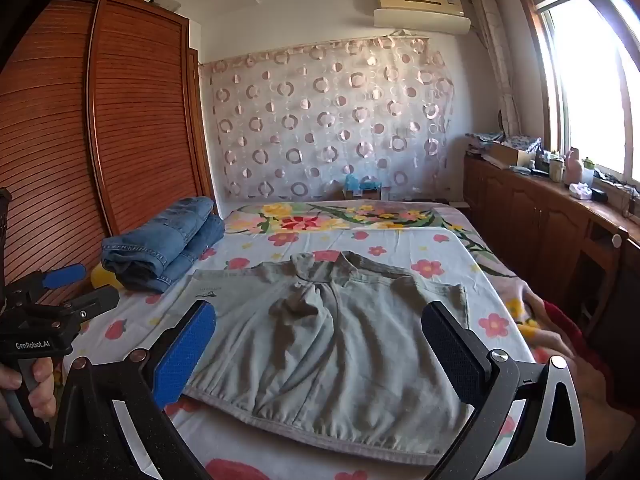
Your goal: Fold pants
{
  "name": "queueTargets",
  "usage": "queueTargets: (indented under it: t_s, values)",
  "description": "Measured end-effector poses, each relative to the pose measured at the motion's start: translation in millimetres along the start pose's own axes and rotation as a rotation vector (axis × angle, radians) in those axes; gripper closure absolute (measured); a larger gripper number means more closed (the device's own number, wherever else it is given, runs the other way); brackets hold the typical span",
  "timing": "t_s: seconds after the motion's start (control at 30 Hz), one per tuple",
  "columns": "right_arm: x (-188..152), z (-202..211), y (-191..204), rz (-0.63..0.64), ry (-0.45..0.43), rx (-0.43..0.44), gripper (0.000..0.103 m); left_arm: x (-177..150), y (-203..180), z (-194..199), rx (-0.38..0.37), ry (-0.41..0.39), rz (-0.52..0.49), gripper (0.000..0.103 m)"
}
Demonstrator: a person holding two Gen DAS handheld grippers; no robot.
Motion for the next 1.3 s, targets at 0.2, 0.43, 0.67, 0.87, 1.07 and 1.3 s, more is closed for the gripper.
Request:
queueTargets:
  t_s: [0.2,0.43,0.67,0.87,1.07,1.3]
  values:
    - [-0.6,-0.2,-0.4,-0.005,0.008,-0.002,0.0,0.0,0.1,0.0,0.003,-0.001,-0.009,0.0]
    - [-0.6,0.0,-0.4,-0.006,0.006,-0.002,0.0,0.3,0.1,0.1,0.004,-0.003,-0.008,0.0]
    - [-0.9,-0.2,-0.5,-0.007,0.005,-0.002,0.0,0.7,-0.1,-0.1,0.004,-0.006,-0.007,0.0]
    - [-0.2,-1.8,-1.2,-0.006,0.008,-0.001,0.0,0.8,0.2,-0.1,0.003,-0.007,-0.003,0.0]
    - [-0.3,1.7,-0.5,-0.007,0.005,-0.004,0.0,0.9,0.0,0.0,0.003,-0.009,-0.004,0.0]
    - [-1.0,2.9,1.9,-0.006,0.005,-0.007,0.0,0.9,0.2,0.1,0.003,-0.01,-0.003,0.0]
Point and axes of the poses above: each gripper's, at about its wrist camera, not at the fingertips, and z roughly against the way its jaws point, y to its left, x to its top, the point moved 7 cm from there along -z, roughly the way its jaws point, and after that the axes turned 12 degrees about -y, right-handed, at the moved point
